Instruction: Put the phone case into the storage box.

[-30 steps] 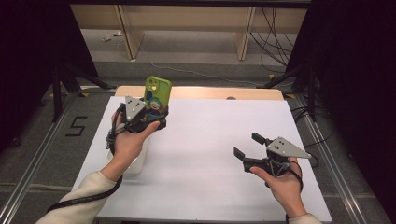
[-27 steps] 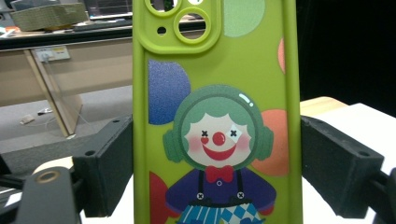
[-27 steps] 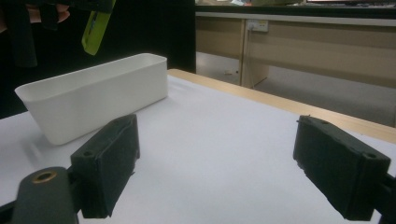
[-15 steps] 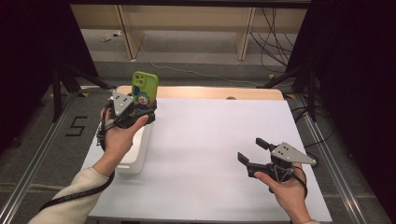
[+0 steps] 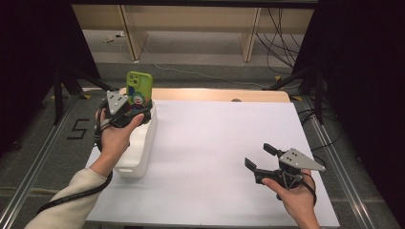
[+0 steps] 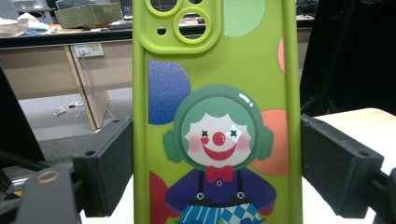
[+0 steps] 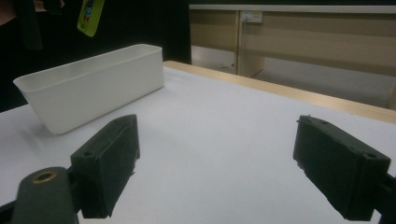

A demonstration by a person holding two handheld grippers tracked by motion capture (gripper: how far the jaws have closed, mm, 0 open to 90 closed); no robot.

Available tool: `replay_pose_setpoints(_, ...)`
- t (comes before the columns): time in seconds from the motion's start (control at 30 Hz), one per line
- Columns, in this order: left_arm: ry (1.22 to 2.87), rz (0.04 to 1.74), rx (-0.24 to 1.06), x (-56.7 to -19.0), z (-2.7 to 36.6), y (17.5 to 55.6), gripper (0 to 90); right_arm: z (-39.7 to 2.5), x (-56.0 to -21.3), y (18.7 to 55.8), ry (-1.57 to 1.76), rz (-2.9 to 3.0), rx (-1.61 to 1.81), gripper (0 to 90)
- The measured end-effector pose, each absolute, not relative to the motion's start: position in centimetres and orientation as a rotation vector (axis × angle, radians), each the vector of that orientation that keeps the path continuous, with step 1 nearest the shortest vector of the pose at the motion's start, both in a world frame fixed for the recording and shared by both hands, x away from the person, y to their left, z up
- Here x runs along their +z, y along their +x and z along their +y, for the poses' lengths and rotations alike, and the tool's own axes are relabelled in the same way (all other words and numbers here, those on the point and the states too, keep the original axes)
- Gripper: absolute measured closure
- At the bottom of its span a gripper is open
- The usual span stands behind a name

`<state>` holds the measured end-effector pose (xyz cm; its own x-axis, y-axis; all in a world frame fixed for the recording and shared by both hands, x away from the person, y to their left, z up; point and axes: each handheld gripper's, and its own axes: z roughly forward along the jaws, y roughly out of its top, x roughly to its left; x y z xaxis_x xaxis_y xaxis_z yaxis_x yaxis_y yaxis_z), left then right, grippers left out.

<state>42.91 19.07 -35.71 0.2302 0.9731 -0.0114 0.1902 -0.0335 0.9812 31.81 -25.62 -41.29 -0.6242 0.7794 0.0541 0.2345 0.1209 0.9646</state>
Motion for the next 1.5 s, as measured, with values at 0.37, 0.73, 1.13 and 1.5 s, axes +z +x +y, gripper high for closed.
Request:
replay_pose_setpoints(0.37,1.445,1.184,0.958,-35.7,19.9,43.6,16.1,-25.9,-41.4,31.5,0.986,1.93,1.523,15.7)
replay_pose_setpoints(0.73,1.435,1.202,0.961,-35.9,20.3,44.3,16.1,-26.2,-41.4,31.2,0.986,1.919,1.518,15.7)
replay_pose_setpoints(1.13,1.421,1.216,0.961,-35.9,20.6,44.9,16.1,-26.5,-41.5,30.8,0.982,1.925,1.509,16.2)
replay_pose_setpoints(1.5,1.416,1.232,0.951,-36.2,20.8,45.6,16.1,-26.4,-41.7,30.4,0.952,1.945,1.477,15.8)
